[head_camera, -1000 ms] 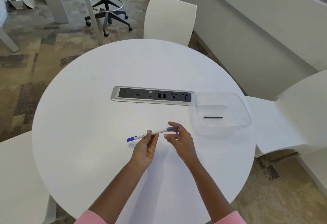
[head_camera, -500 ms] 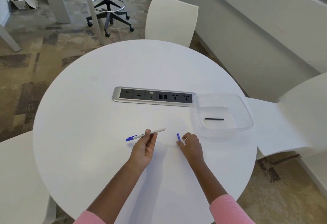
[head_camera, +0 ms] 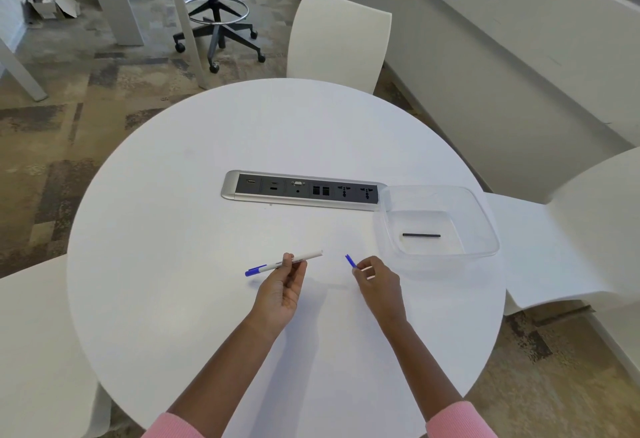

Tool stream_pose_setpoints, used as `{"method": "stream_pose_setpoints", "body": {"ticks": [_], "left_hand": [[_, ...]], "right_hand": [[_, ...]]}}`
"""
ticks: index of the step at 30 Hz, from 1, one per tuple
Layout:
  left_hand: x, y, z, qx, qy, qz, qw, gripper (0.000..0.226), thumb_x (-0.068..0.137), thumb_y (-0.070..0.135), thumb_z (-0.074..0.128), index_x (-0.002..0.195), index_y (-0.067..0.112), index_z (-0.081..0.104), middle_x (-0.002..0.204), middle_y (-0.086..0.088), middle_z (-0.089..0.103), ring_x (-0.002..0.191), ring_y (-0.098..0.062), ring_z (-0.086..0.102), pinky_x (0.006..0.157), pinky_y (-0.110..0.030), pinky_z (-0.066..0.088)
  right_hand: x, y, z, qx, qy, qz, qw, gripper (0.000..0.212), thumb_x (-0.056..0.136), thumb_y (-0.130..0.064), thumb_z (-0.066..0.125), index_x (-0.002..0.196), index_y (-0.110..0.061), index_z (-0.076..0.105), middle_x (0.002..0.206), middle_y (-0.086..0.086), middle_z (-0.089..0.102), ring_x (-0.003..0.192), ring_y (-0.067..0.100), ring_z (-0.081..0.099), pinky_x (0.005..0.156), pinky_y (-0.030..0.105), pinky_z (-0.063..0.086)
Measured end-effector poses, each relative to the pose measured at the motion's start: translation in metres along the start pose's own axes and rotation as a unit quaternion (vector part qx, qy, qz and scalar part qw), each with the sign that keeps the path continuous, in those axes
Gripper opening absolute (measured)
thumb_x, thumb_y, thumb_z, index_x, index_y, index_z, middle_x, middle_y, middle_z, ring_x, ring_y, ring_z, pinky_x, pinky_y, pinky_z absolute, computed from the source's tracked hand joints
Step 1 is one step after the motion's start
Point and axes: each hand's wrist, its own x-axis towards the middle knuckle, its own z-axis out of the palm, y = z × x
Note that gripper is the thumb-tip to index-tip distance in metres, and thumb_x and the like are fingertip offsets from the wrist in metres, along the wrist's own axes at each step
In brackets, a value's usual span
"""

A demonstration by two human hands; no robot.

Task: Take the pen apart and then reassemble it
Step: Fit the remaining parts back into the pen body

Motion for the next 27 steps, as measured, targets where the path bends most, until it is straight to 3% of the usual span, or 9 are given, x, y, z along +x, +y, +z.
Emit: {"method": "stream_pose_setpoints", "body": {"ticks": [5,12,23,27], "left_hand": [[0.000,-0.001,0.001,0.001,-0.004,0.002,1.000,0.013,0.089,0.007,0.054,0.079,0.002,0.058,0.051,-0.006,0.067,0.047,-0.013,0.067,0.053,-0.024,0.056],[-0.003,-0.002,0.003,-0.003,-0.001,-0.001,1.000,0.012,0.089,0.007,0.054,0.081,0.001,0.058,0.051,-0.007,0.067,0.047,-0.014,0.067,0.051,-0.025,0.056],[-0.008,-0.005,0.003,-0.008,-0.004,-0.010,1.000,0.010,0.088,0.007,0.055,0.084,0.001,0.059,0.053,-0.009,0.068,0.048,-0.017,0.068,0.052,-0.027,0.057],[-0.006,-0.004,0.002,-0.004,0.001,-0.004,1.000,0.010,0.088,0.007,0.055,0.083,0.000,0.059,0.053,-0.009,0.068,0.048,-0.016,0.068,0.054,-0.027,0.056]], "right_hand": [[-0.015,-0.021,-0.017,0.081,-0.002,-0.050,0.995,0.005,0.084,-0.016,0.058,0.082,-0.016,0.062,0.074,0.002,0.063,0.068,0.018,0.058,0.054,0.012,0.042],[-0.031,-0.040,-0.025,0.141,0.013,-0.113,0.983,0.004,0.082,-0.012,0.063,0.083,-0.016,0.065,0.079,-0.002,0.064,0.066,0.005,0.056,0.058,0.009,0.044],[-0.031,-0.044,-0.019,0.136,0.023,-0.137,0.981,0.009,0.082,-0.011,0.063,0.082,-0.020,0.064,0.080,-0.002,0.063,0.070,0.004,0.056,0.061,0.009,0.045],[-0.032,-0.043,-0.021,0.103,0.024,-0.180,0.978,0.007,0.081,-0.007,0.063,0.085,-0.012,0.066,0.080,-0.002,0.062,0.074,-0.001,0.055,0.063,0.006,0.042]]}}
